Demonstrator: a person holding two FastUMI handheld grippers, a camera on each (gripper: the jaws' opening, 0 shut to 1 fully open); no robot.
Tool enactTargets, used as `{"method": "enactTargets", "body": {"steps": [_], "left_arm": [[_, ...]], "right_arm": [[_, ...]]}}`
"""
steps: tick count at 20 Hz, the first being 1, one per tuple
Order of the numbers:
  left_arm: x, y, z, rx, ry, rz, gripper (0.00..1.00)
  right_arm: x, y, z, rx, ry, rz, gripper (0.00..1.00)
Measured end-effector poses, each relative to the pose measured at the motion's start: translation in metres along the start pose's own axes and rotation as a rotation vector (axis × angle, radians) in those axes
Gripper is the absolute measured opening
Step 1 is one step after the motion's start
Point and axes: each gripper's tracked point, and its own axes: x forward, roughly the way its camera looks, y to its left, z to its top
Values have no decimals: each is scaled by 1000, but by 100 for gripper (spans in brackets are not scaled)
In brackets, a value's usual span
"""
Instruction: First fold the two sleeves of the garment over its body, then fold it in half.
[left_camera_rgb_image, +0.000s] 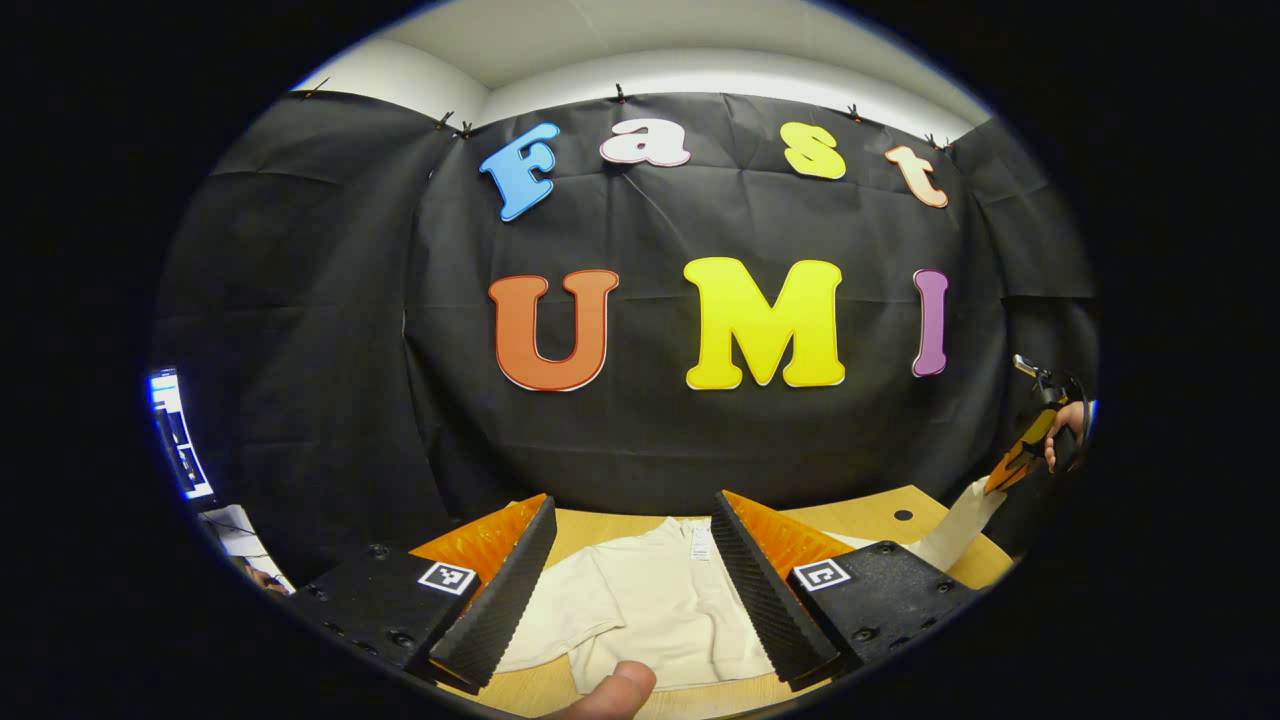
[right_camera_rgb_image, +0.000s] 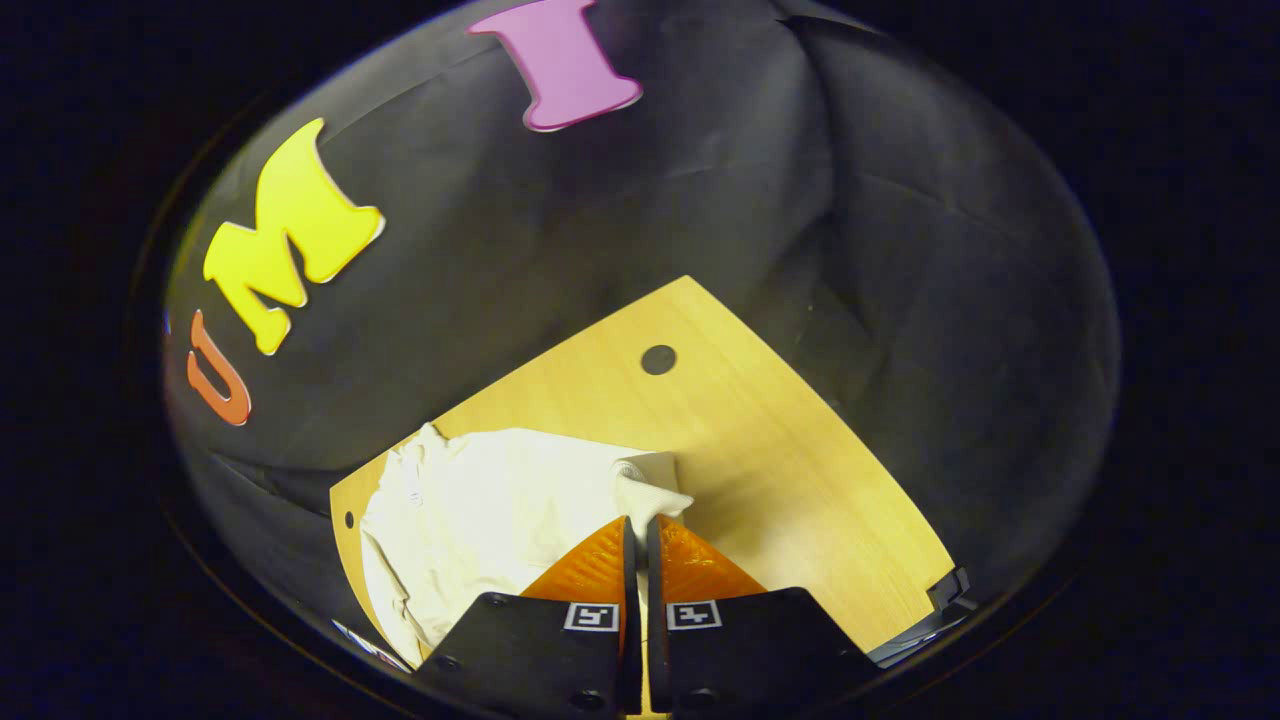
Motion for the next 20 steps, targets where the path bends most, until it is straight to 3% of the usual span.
{"method": "enactTargets", "body": {"steps": [5, 6, 8, 12, 20], "left_arm": [[-4, 21, 0, 6, -18, -13, 99], [-4, 26, 0, 15, -20, -13, 94], [-4, 36, -1, 32, -19, -20, 99], [-2, 51, -15, 61, 6, -41, 99], [11, 86, -53, 19, 84, -23, 99]], "right_arm": [[13, 91, -15, -79, 11, 65, 3], [17, 107, -15, -90, 10, 75, 3], [25, 142, -21, -127, 7, 96, 2], [45, 213, -52, -194, 53, 144, 1], [70, 359, -121, -364, 117, 268, 2]]}}
